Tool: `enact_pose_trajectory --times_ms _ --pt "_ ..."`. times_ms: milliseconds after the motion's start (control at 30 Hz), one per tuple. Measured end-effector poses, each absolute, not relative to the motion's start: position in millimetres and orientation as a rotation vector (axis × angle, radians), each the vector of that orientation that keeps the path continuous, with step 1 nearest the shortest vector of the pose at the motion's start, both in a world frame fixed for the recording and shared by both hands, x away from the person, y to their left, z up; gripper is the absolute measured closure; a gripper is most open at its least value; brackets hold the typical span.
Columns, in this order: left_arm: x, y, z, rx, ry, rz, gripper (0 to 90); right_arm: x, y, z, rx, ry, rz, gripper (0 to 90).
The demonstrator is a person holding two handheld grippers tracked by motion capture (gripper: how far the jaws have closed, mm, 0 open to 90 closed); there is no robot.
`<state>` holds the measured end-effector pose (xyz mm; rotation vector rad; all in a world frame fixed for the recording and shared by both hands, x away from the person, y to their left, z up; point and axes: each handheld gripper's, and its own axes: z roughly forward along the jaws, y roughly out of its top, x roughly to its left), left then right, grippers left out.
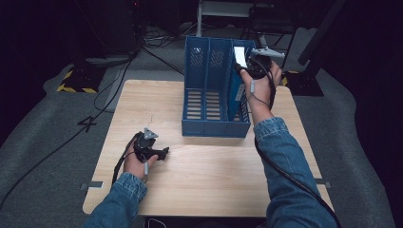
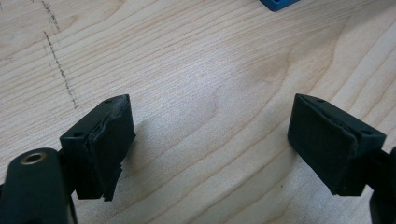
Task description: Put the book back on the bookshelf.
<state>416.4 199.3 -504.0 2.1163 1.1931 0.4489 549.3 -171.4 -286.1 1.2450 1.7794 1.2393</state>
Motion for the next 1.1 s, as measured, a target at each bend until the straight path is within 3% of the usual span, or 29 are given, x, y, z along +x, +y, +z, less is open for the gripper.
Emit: enact_pose_trajectory --times_ms 600,1100 --pt "417 207 -505 2.117 1.172 0.435 15.3 459 -238 -280 1.18 2.002 1.388 36.4" --pt "415 210 -504 2.125 1.164 0.437 15.3 424 -285 -324 1.224 2.121 1.244 32.7"
